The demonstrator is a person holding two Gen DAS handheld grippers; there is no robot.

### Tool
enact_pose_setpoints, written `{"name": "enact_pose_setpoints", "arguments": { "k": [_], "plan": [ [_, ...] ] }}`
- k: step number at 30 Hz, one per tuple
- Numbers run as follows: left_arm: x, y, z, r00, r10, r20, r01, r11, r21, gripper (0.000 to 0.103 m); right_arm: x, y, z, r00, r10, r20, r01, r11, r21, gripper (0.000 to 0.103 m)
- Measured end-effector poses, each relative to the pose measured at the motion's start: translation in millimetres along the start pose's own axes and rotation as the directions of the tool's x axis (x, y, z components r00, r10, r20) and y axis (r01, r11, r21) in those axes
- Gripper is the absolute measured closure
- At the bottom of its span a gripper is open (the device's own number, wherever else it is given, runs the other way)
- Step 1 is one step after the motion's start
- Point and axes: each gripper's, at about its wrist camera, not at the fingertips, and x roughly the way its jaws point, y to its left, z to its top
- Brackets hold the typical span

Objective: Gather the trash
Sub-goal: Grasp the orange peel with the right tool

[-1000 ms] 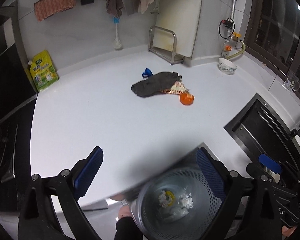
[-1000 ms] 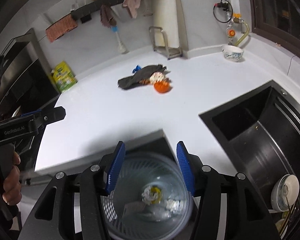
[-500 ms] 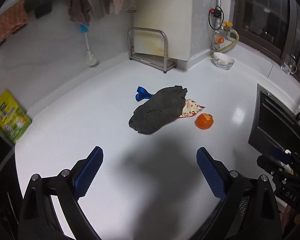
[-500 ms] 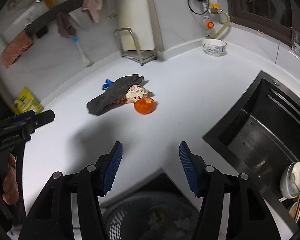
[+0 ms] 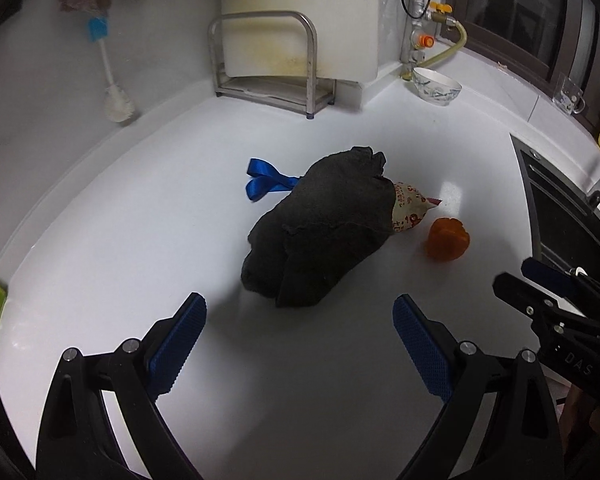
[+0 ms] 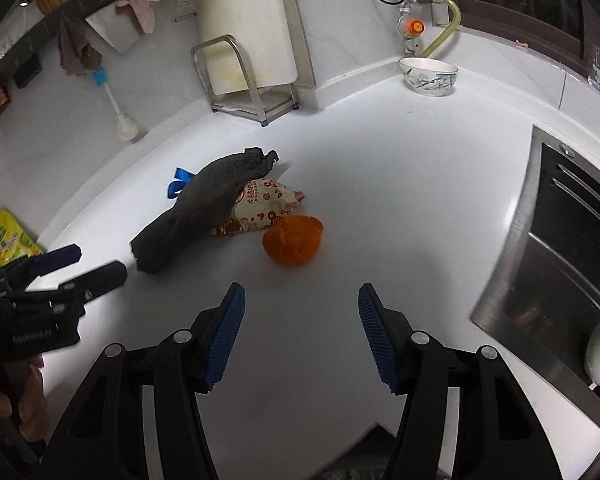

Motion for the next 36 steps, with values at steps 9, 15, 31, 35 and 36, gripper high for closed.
{"name": "enact_pose_setpoints", "arguments": {
  "k": [9,15,31,35,36],
  "plan": [
    [26.3,10.9,9.7,0.999,-0.051,0.013,0.05,0.999,0.021,0.01,41.3,14.0,13.1,0.999,-0.032,-0.018,0.032,0.999,-0.013,0.046],
    [32.2,21.2,15.9,0.998,-0.049,0.032,0.049,0.999,0.018,0.01,57.5,14.5,18.1,0.997,-0.075,-0.006,0.075,0.997,-0.029,0.046],
    [35.5,26.5,17.5,0.997,-0.063,0.051,0.062,0.998,0.015,0.01,72.1,25.1,23.0,0.995,-0.098,0.001,0.098,0.991,-0.091,0.071],
    [38.9,21.3,16.4,0.997,-0.063,0.042,0.062,0.998,0.028,0.01,68.2,21.2,24.4,0.996,-0.084,0.008,0.084,0.994,-0.067,0.077],
    [40.1,20.0,16.0,0.997,-0.067,0.039,0.066,0.997,0.028,0.01,66.6,19.9,24.0,0.996,-0.085,0.009,0.085,0.994,-0.063,0.077]
  ]
}}
